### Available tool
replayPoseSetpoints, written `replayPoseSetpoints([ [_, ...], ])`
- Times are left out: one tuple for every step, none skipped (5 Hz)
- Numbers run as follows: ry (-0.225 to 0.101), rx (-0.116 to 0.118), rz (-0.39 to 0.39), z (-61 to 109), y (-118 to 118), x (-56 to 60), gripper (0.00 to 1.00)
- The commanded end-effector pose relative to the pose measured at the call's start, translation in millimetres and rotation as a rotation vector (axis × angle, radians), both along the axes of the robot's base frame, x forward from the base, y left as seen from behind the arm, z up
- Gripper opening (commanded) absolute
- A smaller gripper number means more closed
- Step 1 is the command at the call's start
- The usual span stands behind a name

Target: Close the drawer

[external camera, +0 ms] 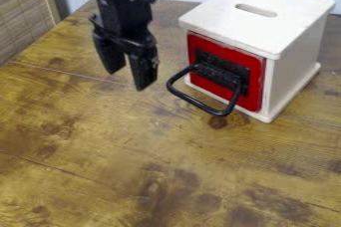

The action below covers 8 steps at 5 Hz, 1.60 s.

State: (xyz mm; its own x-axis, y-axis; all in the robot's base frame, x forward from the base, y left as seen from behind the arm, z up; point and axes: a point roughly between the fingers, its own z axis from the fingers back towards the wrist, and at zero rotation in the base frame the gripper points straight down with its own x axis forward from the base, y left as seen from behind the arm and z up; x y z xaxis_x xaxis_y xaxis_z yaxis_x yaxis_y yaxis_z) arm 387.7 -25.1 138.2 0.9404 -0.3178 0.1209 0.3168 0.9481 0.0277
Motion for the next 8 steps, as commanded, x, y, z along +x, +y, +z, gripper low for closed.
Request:
replayPoseSetpoints([
  [-0.062, -0.029, -0.070, 26.6, -7.5, 18.4, 1.00],
  [-0.046, -0.030, -0.137, 12.9, -12.5, 34.8, 1.00],
  [-0.055, -0.018, -0.202, 8.8, -21.3, 30.6, 1.00],
  [-0.052, -0.014, -0.149, 16.0, -27.3, 8.8, 1.00],
  [-0.073, -0.003, -0.089, 34.8, -23.3, -7.9, 1.00],
  [-0.057, -0.025, -0.074, 27.8, -16.3, -8.5, 1.00],
  [-0.041, -0.031, -0.044, 20.7, -9.4, -1.9, 1.00],
  [-0.039, -0.026, -0.025, 14.3, -3.2, 3.9, 1.00],
])
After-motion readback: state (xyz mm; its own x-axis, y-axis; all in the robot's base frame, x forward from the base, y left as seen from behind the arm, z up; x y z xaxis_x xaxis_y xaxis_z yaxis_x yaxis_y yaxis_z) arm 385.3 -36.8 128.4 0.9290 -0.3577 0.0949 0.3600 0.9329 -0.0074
